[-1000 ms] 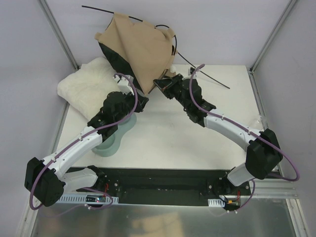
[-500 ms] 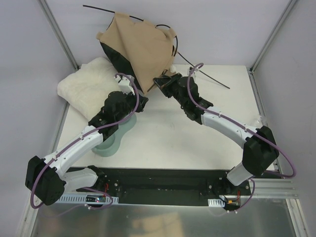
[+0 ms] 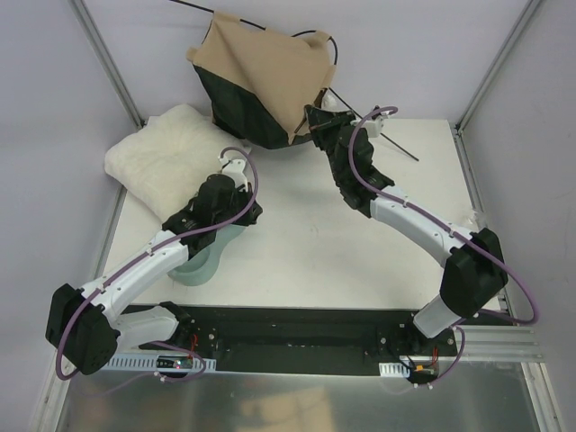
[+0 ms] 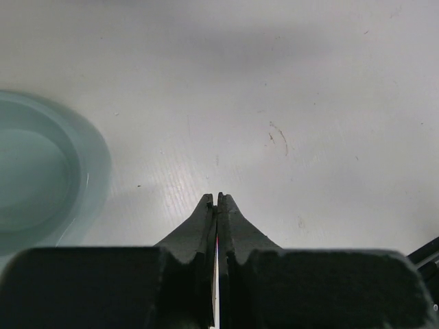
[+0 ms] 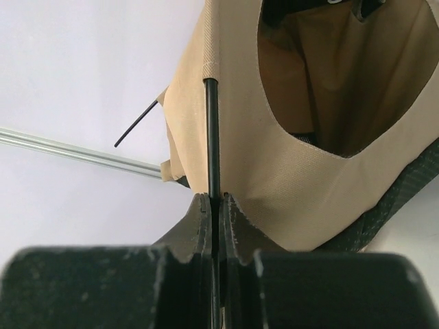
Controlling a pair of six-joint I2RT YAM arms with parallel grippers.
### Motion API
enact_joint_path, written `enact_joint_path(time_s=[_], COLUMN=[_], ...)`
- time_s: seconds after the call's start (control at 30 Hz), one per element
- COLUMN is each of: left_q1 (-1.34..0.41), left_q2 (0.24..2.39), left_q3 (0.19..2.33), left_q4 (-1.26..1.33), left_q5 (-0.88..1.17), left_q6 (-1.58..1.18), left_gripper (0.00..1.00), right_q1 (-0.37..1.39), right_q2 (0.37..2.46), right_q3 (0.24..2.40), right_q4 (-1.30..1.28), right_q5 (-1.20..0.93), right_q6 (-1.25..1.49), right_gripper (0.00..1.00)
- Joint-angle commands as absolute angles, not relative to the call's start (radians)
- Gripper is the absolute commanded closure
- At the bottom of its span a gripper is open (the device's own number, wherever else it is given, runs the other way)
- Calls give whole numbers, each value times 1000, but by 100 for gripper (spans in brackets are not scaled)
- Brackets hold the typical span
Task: Set up the pet tent
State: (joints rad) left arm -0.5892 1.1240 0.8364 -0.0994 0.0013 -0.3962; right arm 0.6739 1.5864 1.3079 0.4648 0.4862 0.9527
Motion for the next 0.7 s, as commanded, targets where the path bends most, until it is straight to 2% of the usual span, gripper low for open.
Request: enact_joint_path(time_s=[0.0,0.5,0.67], left_q1=[-591,-591,-591], left_q2=[1114,1132,1152], left_q3=[856,982,1012], left_q4=[-109,-87,-48], left_q5=[20,48,15], left_q6=[-379,-373,-327], left_gripper=[100,100,77], right_q1=[681,732,733], right_q2=[1612,1618,1614], right_q3=[1342,1299,1310], right_q4=[525,531,515], right_q5=[588,494,466], right_q6=[876,739,739], right_gripper=[100,100,100])
